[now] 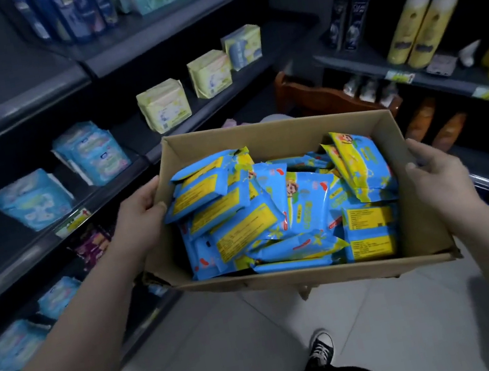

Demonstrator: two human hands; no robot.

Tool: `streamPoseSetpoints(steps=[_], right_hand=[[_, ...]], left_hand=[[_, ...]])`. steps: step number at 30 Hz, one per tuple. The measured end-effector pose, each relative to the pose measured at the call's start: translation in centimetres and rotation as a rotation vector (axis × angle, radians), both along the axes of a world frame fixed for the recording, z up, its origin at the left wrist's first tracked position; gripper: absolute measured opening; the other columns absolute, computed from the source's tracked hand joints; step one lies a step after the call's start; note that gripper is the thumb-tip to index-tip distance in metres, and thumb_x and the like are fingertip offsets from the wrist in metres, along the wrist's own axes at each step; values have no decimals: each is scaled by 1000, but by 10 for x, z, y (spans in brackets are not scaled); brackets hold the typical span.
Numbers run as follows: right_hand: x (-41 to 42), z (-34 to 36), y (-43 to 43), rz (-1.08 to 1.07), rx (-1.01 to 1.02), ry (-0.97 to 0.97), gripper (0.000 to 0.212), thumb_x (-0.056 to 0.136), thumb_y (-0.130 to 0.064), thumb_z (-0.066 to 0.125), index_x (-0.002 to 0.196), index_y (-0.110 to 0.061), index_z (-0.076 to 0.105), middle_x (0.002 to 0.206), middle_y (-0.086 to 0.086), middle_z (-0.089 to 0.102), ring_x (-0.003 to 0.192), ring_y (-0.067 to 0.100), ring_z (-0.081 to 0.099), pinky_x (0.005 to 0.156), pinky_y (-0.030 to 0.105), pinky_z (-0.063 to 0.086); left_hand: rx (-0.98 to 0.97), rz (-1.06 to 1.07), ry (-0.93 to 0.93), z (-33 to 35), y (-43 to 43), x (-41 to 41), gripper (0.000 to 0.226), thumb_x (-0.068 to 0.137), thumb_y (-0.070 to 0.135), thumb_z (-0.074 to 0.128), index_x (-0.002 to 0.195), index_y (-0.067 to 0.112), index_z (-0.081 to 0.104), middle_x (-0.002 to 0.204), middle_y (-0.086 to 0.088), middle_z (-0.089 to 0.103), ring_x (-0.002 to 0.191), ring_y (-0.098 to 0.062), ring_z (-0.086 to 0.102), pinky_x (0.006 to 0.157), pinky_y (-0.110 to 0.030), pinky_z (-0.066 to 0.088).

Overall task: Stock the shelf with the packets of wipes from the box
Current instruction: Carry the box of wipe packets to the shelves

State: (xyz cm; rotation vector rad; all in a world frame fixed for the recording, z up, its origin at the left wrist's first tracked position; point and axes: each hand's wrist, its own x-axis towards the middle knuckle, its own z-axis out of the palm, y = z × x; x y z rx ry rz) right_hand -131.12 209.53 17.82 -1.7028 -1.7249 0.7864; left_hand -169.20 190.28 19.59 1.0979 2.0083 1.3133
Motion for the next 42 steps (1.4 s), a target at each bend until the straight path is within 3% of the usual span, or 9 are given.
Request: streamPoseSetpoints(steps=[12,17,20,22,24,27,33,35,42], right_hand=[[4,9,91,-89,11,-27,46,91,-18,50,134,-33,49,101,-1,64,100,23,60,85,36,46],[-3,10,113,-177,-20,-44,46,91,-20,50,135,-33,48,113,2,66,101,26,61,85,38,48],[-12,8,120,-227,-38,-40,46,90,-20,49,132,-36,50,107,2,68,93,27,64,80,41,52],[-22,6,125,-304,-37,-53,45,88,-18,50,131,-34,52,97,3,68,93,27,64,81,40,51],[-28,8,127,-368,-53,-44,44,89,-19,50,130,-33,54,82,4,66,87,30,63,79,41,51],[-33,9,132,-419,-87,-49,42,89,-24,51,129,-36,53,82,5,67,86,31,64,79,44,53],[-54,5,137,-516,-78,-67,43,87,-21,50,127,-35,56,102,8,68,92,28,63,80,39,50],[-60,4,138,-548,-80,-73,43,87,-21,49,128,-35,56,111,8,67,99,29,61,83,39,50],[-72,1,151,-588,-67,-64,43,87,-18,50,128,-30,57,111,3,66,99,26,61,81,34,46]], left_hand=[[-55,-77,23,8,145,-11,81,88,-11,42,86,68,59,88,41,63,86,20,58,70,-5,46],[-71,-146,11,5,200,-28,61,90,-8,42,105,49,56,96,35,62,86,19,57,79,-15,47],[-91,-223,22,-1,240,-43,72,88,-12,40,94,57,60,82,39,64,81,18,59,68,-8,46],[-89,-283,-16,-1,271,-55,63,88,-14,39,109,42,57,81,35,66,76,17,60,61,-4,45],[-98,-330,-18,-5,292,-63,57,90,-13,40,127,30,48,97,23,65,79,14,62,61,-5,46],[-79,-368,-50,-6,320,-69,53,91,-12,41,137,14,43,121,4,56,103,-9,61,71,-10,48],[-113,-470,-47,-4,378,-85,55,93,-13,38,130,28,37,95,18,61,61,15,60,51,-6,45],[-128,-496,-58,-6,392,-92,54,94,-11,39,135,24,40,103,13,59,63,14,61,51,-9,47],[-160,-551,-34,-12,429,-109,54,93,-10,40,127,32,42,72,31,66,65,9,64,54,-12,51]])
